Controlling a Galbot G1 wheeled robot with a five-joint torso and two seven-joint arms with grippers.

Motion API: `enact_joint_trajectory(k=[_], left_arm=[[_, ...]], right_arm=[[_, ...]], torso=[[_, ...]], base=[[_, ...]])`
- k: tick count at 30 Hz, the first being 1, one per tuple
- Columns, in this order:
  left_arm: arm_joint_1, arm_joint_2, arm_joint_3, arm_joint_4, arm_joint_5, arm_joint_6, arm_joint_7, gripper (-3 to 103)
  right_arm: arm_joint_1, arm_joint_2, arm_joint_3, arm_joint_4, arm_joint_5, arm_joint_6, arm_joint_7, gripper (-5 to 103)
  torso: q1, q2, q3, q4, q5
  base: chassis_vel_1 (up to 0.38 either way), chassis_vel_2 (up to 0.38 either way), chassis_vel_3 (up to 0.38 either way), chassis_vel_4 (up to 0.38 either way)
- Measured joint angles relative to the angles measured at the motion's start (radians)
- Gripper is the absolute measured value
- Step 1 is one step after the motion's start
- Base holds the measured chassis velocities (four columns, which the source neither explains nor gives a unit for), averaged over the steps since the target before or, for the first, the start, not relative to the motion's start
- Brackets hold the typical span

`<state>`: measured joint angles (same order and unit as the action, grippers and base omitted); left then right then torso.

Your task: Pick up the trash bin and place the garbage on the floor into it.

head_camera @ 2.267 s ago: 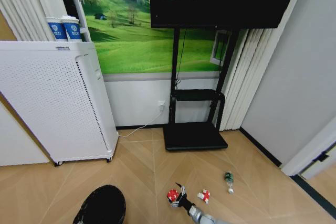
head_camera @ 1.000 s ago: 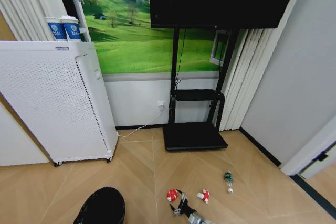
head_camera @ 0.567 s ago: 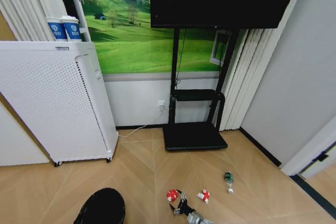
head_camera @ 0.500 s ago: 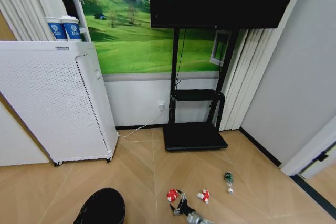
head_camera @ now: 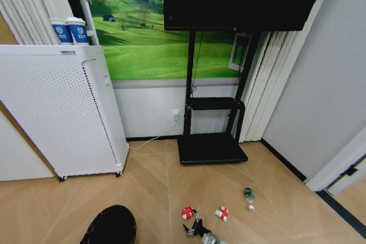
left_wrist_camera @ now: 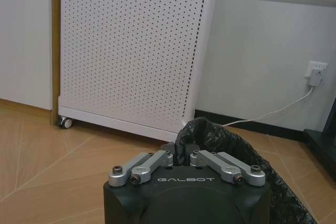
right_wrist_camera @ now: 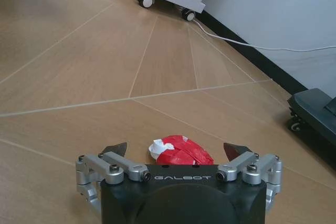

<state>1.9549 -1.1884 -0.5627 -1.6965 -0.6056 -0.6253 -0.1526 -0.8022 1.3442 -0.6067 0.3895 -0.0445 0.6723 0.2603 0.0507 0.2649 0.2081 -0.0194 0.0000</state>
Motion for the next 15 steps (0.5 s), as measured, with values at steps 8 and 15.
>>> enact_joint_trajectory(k=[8,15], left_arm=[[-0.003,-0.001,0.006,-0.002,0.001,0.000,0.000,8],[0.000,0.000,0.006,-0.004,-0.003,0.000,0.003,8]], right_arm=[[0.004,-0.003,0.013,0.000,-0.001,0.011,-0.003,100],[-0.007,-0.010,0.005,0.009,-0.018,0.002,0.017,100]], torso=[[0.000,0.000,0.000,0.0000,-0.0002],[0.000,0.000,0.000,0.0000,0.0000]], base=[[-0.022,0.024,0.027,-0.021],[-0.013,0.014,0.012,-0.016]])
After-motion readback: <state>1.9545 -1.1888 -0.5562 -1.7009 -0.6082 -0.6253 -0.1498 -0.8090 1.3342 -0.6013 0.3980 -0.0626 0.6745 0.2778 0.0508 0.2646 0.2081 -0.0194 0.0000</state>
